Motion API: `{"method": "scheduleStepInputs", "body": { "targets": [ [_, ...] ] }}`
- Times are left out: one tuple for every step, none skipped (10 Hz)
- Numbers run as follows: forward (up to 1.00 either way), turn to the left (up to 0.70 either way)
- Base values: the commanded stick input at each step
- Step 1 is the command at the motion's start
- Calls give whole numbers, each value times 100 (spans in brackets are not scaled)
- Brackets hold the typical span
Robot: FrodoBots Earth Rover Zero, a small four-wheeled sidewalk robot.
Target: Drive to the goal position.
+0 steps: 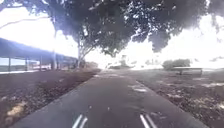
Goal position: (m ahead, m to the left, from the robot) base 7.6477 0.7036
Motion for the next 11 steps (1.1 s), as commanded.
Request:
{"method": "scheduleStepInputs", "body": {
  "targets": [
    [100, 0],
    [100, 0],
    [100, 0],
    [100, 0],
    [100, 0],
    [100, 0],
    [100, 0],
    [100, 0],
    [100, 0],
    [100, 0],
    [100, 0]
  ]
}}
